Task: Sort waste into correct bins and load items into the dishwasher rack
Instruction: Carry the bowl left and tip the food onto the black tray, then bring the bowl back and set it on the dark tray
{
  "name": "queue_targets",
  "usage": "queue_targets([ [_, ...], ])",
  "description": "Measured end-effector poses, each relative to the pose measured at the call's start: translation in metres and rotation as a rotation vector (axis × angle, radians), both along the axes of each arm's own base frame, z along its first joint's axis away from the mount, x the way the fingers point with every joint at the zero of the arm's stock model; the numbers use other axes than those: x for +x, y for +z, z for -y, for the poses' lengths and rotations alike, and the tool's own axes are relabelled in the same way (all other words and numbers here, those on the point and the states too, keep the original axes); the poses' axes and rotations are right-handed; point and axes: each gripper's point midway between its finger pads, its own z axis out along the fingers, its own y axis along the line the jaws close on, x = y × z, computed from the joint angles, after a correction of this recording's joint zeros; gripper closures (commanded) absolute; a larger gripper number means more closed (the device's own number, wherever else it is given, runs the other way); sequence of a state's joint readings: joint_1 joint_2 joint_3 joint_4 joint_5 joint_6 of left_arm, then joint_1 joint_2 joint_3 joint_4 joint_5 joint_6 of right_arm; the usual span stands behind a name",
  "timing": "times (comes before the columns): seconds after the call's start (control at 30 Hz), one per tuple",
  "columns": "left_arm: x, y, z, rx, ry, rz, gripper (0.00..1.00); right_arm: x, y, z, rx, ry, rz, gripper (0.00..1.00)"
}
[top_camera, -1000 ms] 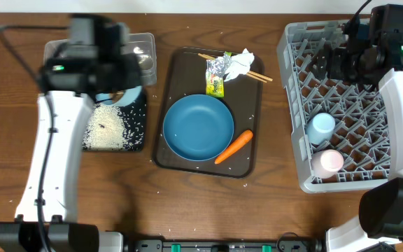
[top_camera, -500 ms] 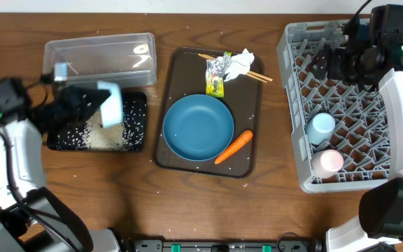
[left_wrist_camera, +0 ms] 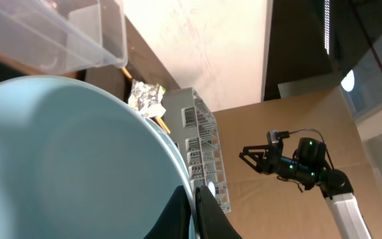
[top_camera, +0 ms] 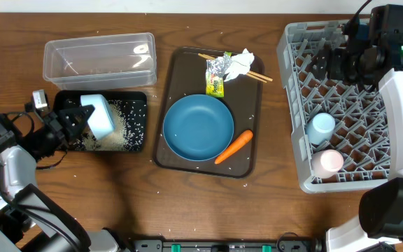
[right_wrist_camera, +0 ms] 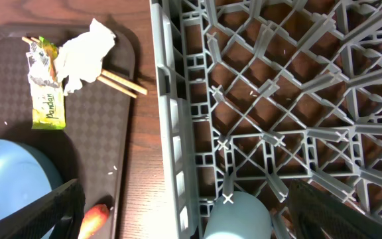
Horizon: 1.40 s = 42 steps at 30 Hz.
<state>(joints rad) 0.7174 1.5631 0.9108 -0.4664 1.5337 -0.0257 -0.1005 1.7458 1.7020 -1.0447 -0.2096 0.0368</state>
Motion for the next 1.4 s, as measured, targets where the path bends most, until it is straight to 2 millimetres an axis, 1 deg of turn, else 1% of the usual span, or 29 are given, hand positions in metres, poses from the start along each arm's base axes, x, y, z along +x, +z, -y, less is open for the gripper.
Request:
queue_targets([
  [0.1, 0.0, 0.001, 0.001, -0.002, -0.006, 0.007, 0.94, 0.0, 0.0, 0.0, 0.0, 0.0, 0.001, 0.1],
  [0.2, 0.004, 0.004, 0.008, 0.014, -0.033, 0.025, 0.94, 0.0, 0.0, 0.0, -0.001, 0.0, 0.002, 0.1],
  [0.27, 0.013, 0.014, 0.016, 0.052, -0.071, 0.065, 0.94, 0.0, 0.0, 0.0, 0.0, 0.0, 0.002, 0.1],
  [0.33, 0.027, 0.032, 0.03, 0.128, -0.117, 0.126, 0.94, 0.001, 0.0, 0.0, 0.0, 0.0, 0.003, 0.1],
  [0.4, 0.042, 0.055, 0.052, 0.224, -0.161, 0.197, 0.94, 0.001, 0.0, 0.0, 0.0, -0.001, 0.003, 0.1],
  [0.43, 0.048, 0.069, 0.068, 0.277, -0.184, 0.238, 0.94, 0.001, 0.0, 0.0, 0.0, -0.001, 0.003, 0.1],
  [0.5, 0.055, 0.089, 0.102, 0.362, -0.219, 0.294, 0.94, 0.001, 0.0, 0.0, 0.0, -0.001, 0.003, 0.1],
  [0.57, 0.06, 0.099, 0.137, 0.438, -0.243, 0.325, 0.94, 0.0, 0.0, 0.0, 0.0, 0.0, 0.002, 0.1],
  [0.6, 0.062, 0.099, 0.152, 0.474, -0.25, 0.331, 0.94, 0.0, 0.0, 0.0, 0.0, -0.001, 0.002, 0.1],
  [0.63, 0.063, 0.093, 0.175, 0.526, -0.261, 0.324, 0.94, 0.0, 0.0, 0.0, 0.0, -0.001, 0.002, 0.11],
  [0.7, 0.065, 0.075, 0.203, 0.617, -0.273, 0.291, 0.94, 0.001, 0.0, 0.0, 0.0, -0.001, 0.003, 0.1],
  [0.73, 0.065, 0.061, 0.219, 0.678, -0.282, 0.274, 0.94, 0.0, 0.0, 0.0, 0.0, -0.001, 0.002, 0.1],
  [0.87, 0.066, 0.003, 0.267, 0.931, -0.326, 0.238, 0.94, 0.001, 0.0, 0.0, 0.0, -0.001, 0.003, 0.1],
  [0.9, 0.066, -0.013, 0.277, 0.999, -0.341, 0.234, 0.94, 0.001, 0.0, 0.0, 0.0, 0.0, 0.003, 0.1],
  [0.93, 0.065, -0.021, 0.282, 1.03, -0.349, 0.232, 0.94, 0.001, 0.0, 0.0, 0.0, -0.001, 0.003, 0.1],
  [0.97, 0.064, -0.034, 0.289, 1.082, -0.363, 0.226, 0.94, 0.001, 0.0, 0.0, 0.0, -0.001, 0.003, 0.1],
  [1.07, 0.065, -0.061, 0.299, 1.186, -0.375, 0.221, 0.94, 0.001, 0.0, 0.0, 0.0, -0.001, 0.003, 0.1],
  [1.17, 0.075, -0.066, 0.3, 1.229, -0.341, 0.242, 0.94, 0.001, 0.0, 0.0, 0.0, -0.001, 0.003, 0.1],
  [1.4, 0.118, -0.044, 0.29, 1.286, -0.166, 0.373, 0.94, 0.001, 0.0, 0.0, 0.0, 0.0, 0.003, 0.1],
])
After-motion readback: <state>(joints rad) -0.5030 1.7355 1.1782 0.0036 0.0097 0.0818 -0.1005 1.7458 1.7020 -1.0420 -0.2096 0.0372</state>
